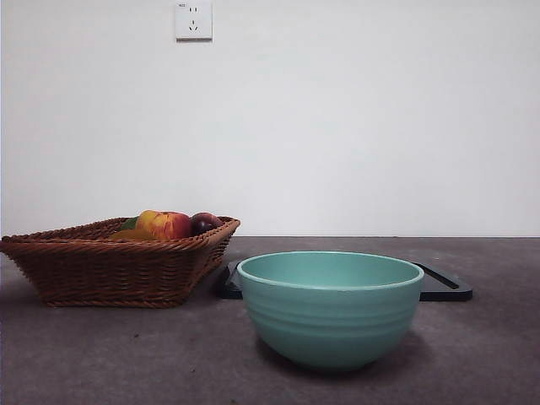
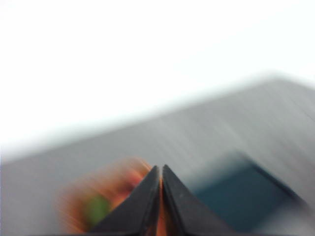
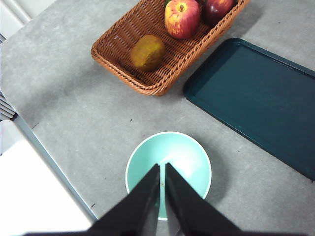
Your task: Pick up the wifruite, put it on the bowl, pick up the plate, put it on desk
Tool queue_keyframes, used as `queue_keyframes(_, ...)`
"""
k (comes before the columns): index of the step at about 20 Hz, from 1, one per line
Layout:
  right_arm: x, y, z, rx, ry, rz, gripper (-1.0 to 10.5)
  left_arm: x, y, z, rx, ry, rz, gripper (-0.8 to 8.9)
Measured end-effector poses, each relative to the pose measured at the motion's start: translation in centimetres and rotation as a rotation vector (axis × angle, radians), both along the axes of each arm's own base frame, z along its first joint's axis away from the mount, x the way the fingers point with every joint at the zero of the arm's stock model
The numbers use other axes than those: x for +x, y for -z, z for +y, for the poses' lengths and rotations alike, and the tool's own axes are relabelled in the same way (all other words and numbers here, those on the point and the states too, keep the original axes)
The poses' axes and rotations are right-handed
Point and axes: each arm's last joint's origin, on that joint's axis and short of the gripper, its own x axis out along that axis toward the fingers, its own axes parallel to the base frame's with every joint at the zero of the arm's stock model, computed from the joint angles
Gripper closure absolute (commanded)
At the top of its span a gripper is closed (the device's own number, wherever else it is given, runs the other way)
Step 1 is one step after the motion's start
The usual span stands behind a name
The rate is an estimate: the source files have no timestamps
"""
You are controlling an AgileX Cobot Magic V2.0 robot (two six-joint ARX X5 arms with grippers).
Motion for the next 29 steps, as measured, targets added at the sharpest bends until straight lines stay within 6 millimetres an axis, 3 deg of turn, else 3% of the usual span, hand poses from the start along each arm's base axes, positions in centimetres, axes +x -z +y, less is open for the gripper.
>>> queue_keyframes(3, 0.0, 0.0, 0.0, 0.0, 0.0, 0.0, 9.4, -2.7, 0.9, 2.5, -0.025, -0.214, -0.165, 8.06)
queue_keyframes(8, 0.0, 0.0, 0.0, 0.0, 0.0, 0.0, 9.4, -5.4, 6.6, 4.6, -0.009, -0.472, -0.211, 8.06)
queue_keyframes(14, 0.0, 0.0, 0.0, 0.0, 0.0, 0.0, 9.4, -5.8, 13.9, 5.0, 0.012, -0.516, -0.135, 8.06)
queue_keyframes(18, 0.0, 0.0, 0.0, 0.0, 0.0, 0.0, 9.4, -5.4, 17.6, 5.0, 0.025, -0.515, -0.066, 8.06)
queue_keyframes(24, 0.0, 0.0, 0.0, 0.0, 0.0, 0.0, 9.4, -5.3, 20.7, 5.0, 0.043, -0.513, 0.024, 8.06)
queue_keyframes(29, 0.0, 0.0, 0.0, 0.0, 0.0, 0.0, 9.4, -5.3, 21.2, 5.0, 0.053, -0.512, 0.071, 8.06)
